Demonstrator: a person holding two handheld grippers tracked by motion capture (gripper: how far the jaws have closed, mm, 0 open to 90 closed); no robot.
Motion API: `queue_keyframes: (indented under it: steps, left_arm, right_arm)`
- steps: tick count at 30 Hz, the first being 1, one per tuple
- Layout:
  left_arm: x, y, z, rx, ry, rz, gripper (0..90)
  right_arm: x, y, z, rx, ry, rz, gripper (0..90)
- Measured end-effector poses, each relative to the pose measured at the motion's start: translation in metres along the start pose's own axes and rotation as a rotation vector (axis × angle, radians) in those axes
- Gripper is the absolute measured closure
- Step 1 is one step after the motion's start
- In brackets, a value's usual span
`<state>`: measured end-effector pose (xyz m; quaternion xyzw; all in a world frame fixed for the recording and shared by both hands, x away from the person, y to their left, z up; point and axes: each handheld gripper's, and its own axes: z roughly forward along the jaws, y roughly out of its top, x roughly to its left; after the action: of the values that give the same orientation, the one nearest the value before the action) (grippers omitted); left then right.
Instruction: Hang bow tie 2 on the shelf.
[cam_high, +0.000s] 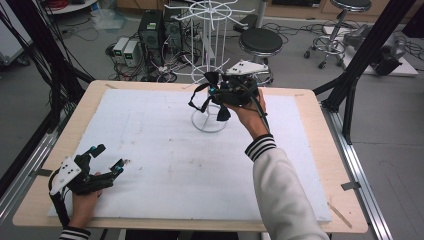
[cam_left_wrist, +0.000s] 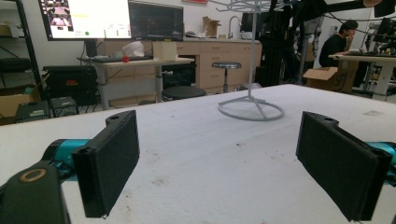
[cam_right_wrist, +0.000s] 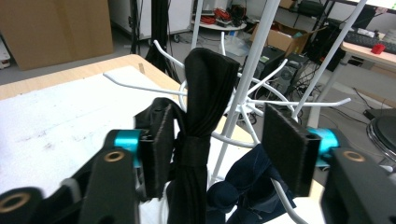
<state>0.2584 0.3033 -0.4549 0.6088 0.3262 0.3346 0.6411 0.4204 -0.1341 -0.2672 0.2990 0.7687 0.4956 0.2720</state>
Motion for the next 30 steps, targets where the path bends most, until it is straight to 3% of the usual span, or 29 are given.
queue_keyframes:
  steps: [3,9,16,20,22,30]
  left_arm:
    - [0.0,0.0,0.0,-0.001,-0.001,0.001,13.8]
    - [0.0,0.0,0.0,-0.001,-0.001,0.0,13.8]
    - [0.0,0.0,0.0,0.0,-0.001,0.0,13.8]
    - [0.0,0.0,0.0,0.0,-0.001,-0.001,13.8]
    - [0.0,0.0,0.0,0.0,0.001,-0.001,13.8]
    - [0.0,0.0,0.0,-0.001,0.001,-0.002,13.8]
  right_arm:
    - [-0.001,-0.001,0.0,0.01,-0.008,-0.009,37.4]
    - [-0.004,-0.001,0.001,0.023,-0.01,0.029,20.7]
    - [-0.007,0.002,-0.003,0.002,-0.006,0.051,12.2]
    - [-0.006,0.003,-0.009,-0.003,0.01,0.022,9.0]
    - [-0.005,0.004,-0.012,-0.005,0.014,0.019,1.5]
    - [-0.008,0.004,-0.036,-0.038,0.018,0.041,1.4]
